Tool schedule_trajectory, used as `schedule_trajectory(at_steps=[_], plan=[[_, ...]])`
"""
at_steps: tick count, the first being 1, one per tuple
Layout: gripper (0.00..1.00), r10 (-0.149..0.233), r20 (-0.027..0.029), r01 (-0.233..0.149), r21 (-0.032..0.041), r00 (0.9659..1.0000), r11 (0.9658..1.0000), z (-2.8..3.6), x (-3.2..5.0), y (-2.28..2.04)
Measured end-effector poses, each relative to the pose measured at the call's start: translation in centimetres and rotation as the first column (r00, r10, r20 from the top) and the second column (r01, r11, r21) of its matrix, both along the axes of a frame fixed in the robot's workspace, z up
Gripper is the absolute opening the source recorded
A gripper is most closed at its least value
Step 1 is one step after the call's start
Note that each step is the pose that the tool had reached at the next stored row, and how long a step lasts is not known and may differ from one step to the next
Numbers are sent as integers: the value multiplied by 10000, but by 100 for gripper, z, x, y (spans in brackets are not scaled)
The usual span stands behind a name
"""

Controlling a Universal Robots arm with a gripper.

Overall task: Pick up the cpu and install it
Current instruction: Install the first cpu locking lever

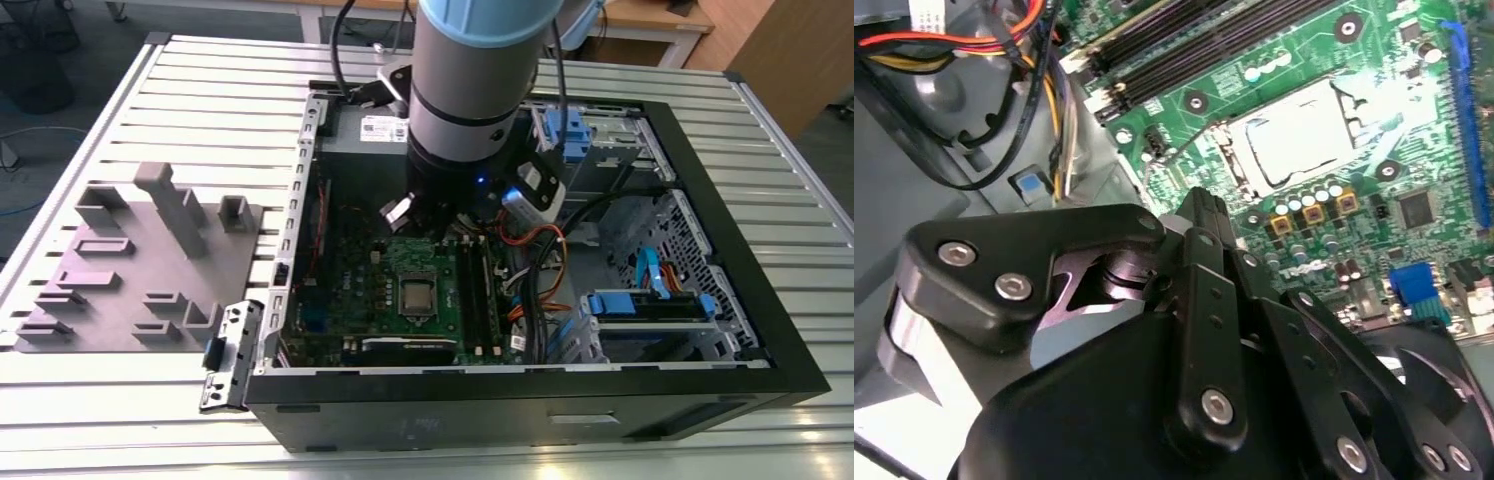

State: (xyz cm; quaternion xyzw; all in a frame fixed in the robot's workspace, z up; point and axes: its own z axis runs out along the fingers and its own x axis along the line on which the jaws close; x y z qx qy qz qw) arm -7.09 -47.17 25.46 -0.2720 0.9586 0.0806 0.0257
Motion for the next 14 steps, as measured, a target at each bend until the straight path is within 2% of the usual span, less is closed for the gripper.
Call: schedule_trajectory(at_steps=[11,14], plan=[[11,105,-1,-105,2,9999,9999,0,176,39],[11,115,0,-115,3,9999,9999,-2,206,80]])
